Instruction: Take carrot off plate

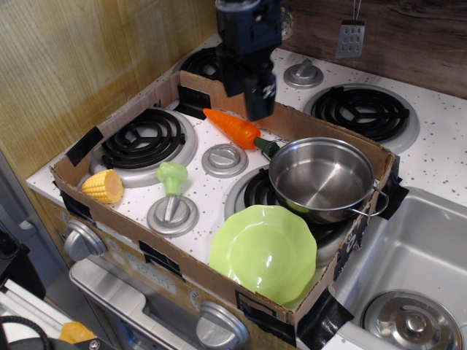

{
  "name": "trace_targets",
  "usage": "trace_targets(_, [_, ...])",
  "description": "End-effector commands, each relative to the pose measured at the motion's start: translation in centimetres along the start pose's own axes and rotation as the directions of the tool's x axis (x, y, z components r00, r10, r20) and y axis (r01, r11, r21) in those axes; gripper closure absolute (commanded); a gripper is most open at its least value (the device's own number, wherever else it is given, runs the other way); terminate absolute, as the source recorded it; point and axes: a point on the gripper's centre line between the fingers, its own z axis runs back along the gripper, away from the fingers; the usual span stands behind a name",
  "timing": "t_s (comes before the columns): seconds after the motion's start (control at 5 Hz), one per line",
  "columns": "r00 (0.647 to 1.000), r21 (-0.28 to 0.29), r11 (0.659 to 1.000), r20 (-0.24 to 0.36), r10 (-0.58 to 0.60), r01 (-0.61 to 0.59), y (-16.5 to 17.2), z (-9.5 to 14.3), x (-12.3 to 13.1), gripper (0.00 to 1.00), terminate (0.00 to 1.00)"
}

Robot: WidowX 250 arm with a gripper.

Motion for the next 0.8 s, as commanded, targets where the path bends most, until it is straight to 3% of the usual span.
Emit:
trace_targets(0.0, [0.998, 0.048, 0.999, 0.060, -0.010, 0.007, 0.30, 3.24, 1.67, 0.00, 0.00])
trace_targets(0.4, [0.998, 0.048, 0.999, 0.060, -0.010, 0.007, 0.30, 3.24, 1.67, 0.00, 0.00])
trace_targets(0.6, [0.998, 0.048, 0.999, 0.060, -0.010, 0.007, 0.30, 3.24, 1.67, 0.00, 1.00])
